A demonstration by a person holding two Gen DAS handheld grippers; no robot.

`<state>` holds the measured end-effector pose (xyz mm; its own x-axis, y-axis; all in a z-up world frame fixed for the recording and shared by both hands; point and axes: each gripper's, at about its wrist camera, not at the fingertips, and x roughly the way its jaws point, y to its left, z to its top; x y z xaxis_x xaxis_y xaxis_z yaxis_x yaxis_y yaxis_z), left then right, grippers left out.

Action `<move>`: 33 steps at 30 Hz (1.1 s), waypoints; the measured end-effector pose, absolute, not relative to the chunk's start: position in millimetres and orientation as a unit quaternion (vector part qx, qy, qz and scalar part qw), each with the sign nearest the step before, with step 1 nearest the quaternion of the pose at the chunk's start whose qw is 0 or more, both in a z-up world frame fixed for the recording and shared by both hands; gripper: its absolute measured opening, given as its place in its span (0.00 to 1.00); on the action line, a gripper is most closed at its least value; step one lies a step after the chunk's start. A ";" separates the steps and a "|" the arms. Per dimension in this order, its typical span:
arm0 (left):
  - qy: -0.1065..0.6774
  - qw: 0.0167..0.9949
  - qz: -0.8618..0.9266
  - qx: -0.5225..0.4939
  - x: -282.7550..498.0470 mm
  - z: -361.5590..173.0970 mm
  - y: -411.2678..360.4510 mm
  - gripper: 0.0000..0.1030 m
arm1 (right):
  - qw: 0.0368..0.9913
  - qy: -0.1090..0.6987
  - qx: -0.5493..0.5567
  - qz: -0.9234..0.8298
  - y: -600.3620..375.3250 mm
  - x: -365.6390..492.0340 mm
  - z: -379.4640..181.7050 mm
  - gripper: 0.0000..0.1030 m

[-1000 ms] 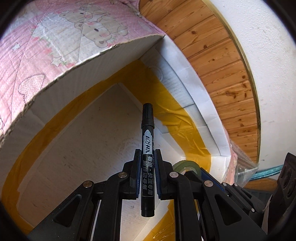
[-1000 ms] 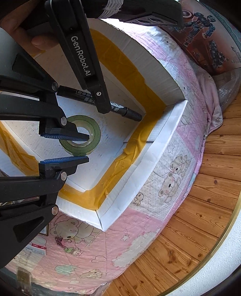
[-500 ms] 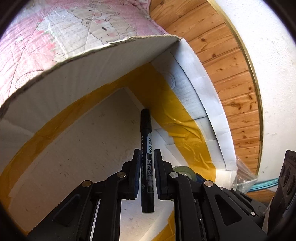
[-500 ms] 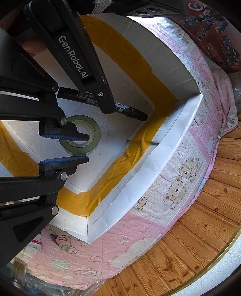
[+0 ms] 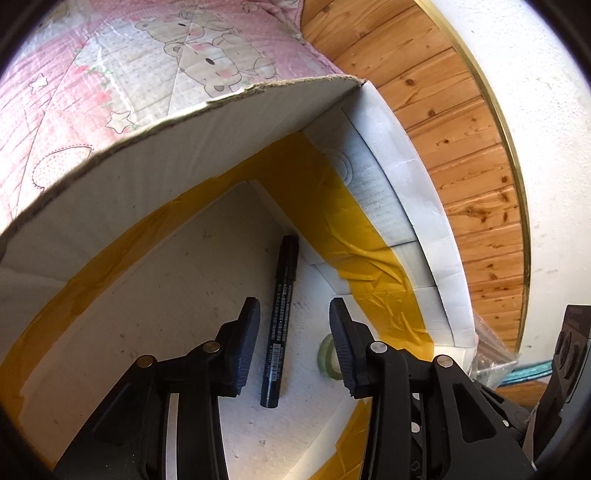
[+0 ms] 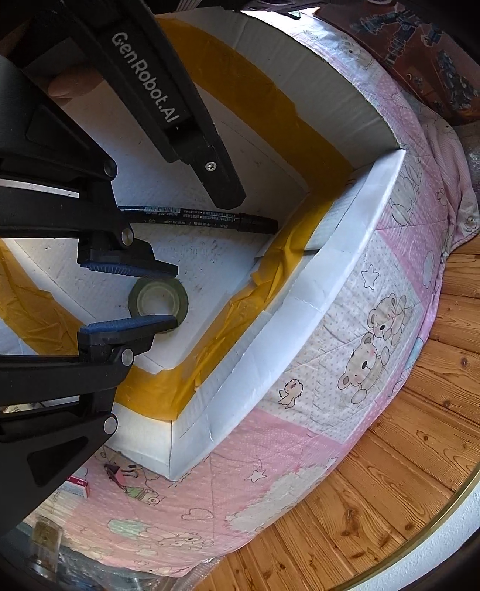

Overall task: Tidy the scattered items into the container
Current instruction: 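Lower the marker and tape roll into the box and open both grippers, then move both grippers back toward the remaining items on the bed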

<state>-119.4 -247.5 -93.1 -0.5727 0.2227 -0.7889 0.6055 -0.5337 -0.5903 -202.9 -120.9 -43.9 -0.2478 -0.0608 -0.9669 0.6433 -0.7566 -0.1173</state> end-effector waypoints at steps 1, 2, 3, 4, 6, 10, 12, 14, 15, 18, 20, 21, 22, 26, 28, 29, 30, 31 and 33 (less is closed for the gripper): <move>0.467 0.125 -0.753 0.446 -118.1 -93.0 -246.1 0.40 | 0.237 0.255 0.565 -0.748 -120.0 -201.5 -41.4 0.21; 0.468 0.122 -0.752 0.448 -115.2 -93.1 -244.5 0.40 | 0.238 0.253 0.564 -0.749 -118.8 -199.4 -38.8 0.21; 0.468 0.119 -0.751 0.450 -112.2 -92.6 -242.7 0.40 | 0.239 0.251 0.562 -0.751 -117.3 -197.1 -36.0 0.22; 0.467 0.116 -0.752 0.450 -110.4 -91.3 -240.4 0.40 | 0.240 0.249 0.561 -0.753 -115.4 -194.3 -32.9 0.23; 0.463 0.108 -0.756 0.450 -106.3 -87.3 -235.8 0.40 | 0.244 0.242 0.556 -0.757 -111.0 -187.4 -25.4 0.27; 0.451 0.097 -0.767 0.445 -92.8 -76.0 -225.4 0.40 | 0.255 0.229 0.547 -0.764 -101.4 -172.5 -10.9 0.41; 0.448 0.090 -0.772 0.441 -88.3 -70.0 -221.4 0.40 | 0.261 0.219 0.544 -0.767 -96.4 -164.3 -4.6 0.45; 0.448 0.084 -0.778 0.432 -81.5 -62.0 -217.9 0.40 | 0.265 0.208 0.539 -0.772 -91.3 -156.4 1.8 0.45; 0.445 0.082 -0.784 0.426 -78.9 -56.3 -215.5 0.40 | 0.268 0.201 0.536 -0.775 -88.6 -152.8 5.0 0.45; 0.426 0.085 -0.805 0.405 -67.7 -37.2 -210.3 0.40 | 0.273 0.188 0.514 -0.791 -81.2 -138.2 16.8 0.45; 0.412 0.088 -0.819 0.390 -59.9 -24.5 -206.0 0.40 | 0.281 0.183 0.493 -0.803 -77.2 -125.4 25.7 0.45; 0.404 0.089 -0.826 0.384 -55.8 -19.2 -204.8 0.40 | 0.286 0.182 0.480 -0.809 -75.7 -117.4 30.2 0.45; 0.397 0.090 -0.832 0.378 -50.8 -14.5 -203.8 0.40 | 0.292 0.182 0.468 -0.814 -74.4 -109.7 34.4 0.45; 0.376 0.089 -0.851 0.356 -22.2 -3.4 -202.9 0.40 | 0.312 0.176 0.421 -0.834 -65.8 -83.2 46.9 0.45; 0.368 0.084 -0.859 0.347 -9.2 1.0 -202.0 0.40 | 0.323 0.164 0.400 -0.842 -60.1 -70.6 51.6 0.45; 0.364 0.082 -0.862 0.344 -3.2 3.0 -201.6 0.40 | 0.330 0.159 0.389 -0.845 -57.2 -63.7 53.8 0.45; 0.364 0.079 -0.863 0.342 1.9 4.6 -201.3 0.40 | 0.337 0.155 0.378 -0.848 -54.5 -56.7 56.1 0.45; 0.369 0.072 -0.862 0.341 6.5 5.8 -201.5 0.41 | 0.345 0.151 0.365 -0.851 -51.8 -49.2 58.2 0.45; 0.380 0.057 -0.859 0.340 14.2 8.9 -201.4 0.41 | 0.359 0.150 0.340 -0.856 -47.1 -34.1 61.5 0.49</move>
<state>14.2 -201.4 8.9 -0.7628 0.1598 -0.6265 0.3562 -0.7049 -0.6134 -34.1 -47.1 61.5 -0.5104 -0.5135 -0.6898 0.7169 -0.6971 -0.0116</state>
